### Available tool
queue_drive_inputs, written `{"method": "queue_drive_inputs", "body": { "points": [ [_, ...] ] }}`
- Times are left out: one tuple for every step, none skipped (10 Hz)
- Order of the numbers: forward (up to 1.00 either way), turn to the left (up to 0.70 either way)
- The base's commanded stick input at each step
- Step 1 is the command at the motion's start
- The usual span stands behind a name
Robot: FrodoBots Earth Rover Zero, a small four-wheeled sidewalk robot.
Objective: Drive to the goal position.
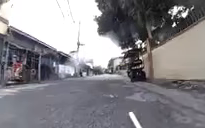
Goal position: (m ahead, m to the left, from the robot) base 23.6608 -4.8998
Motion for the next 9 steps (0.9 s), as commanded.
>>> {"method": "queue_drive_inputs", "body": {
  "points": [
    [0.85,0.00],
    [0.85,0.00],
    [0.85,0.00],
    [0.85,0.00],
    [0.85,0.00],
    [0.85,0.00],
    [0.85,-0.01],
    [0.85,-0.05],
    [0.85,-0.09]
  ]
}}
